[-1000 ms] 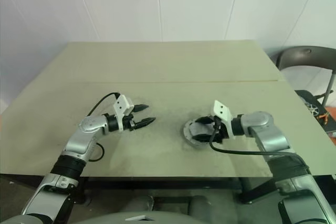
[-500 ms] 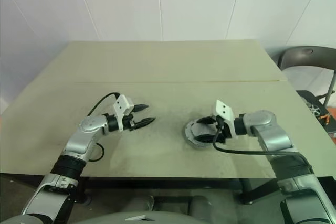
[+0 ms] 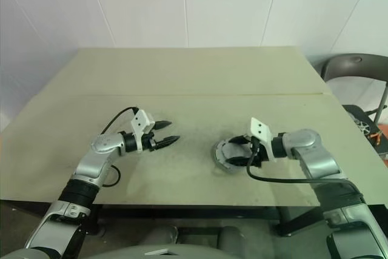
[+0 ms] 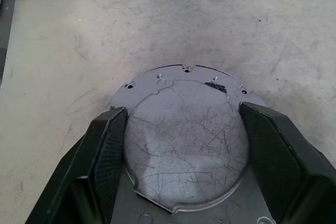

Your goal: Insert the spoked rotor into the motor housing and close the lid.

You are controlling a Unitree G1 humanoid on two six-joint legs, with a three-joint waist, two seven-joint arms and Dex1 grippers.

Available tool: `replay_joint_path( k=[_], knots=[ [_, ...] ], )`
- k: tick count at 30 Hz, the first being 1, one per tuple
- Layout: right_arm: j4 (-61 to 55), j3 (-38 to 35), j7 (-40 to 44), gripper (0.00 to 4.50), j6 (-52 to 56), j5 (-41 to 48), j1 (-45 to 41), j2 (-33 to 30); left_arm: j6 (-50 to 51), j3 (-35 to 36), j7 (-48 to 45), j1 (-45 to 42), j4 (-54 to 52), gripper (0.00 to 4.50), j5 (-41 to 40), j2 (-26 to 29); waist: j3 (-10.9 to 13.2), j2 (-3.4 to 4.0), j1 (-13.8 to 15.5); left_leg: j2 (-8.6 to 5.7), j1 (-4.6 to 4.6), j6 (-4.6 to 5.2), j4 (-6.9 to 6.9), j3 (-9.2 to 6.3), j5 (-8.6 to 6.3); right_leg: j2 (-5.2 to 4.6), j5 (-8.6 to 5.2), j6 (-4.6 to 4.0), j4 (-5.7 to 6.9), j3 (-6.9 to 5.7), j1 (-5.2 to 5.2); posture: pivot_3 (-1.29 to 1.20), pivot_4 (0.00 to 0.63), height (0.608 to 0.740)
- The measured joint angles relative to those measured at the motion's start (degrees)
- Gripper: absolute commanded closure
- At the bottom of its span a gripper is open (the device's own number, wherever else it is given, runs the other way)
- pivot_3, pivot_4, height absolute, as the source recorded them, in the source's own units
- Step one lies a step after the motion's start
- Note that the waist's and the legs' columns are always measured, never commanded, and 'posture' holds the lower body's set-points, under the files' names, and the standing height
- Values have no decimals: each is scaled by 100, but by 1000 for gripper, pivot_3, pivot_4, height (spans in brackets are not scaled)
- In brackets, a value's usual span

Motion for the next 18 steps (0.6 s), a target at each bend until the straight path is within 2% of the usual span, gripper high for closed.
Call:
replay_joint_path(
  k=[18],
  knots=[
    [-57,-111,-319,1464,193,49,59,291,17,-72,2,0,-59,1126,0,-19,1,-3,-27,17,13,-1,5,17,0,7,2,-5,12,0,3,0,0,740]
  ],
)
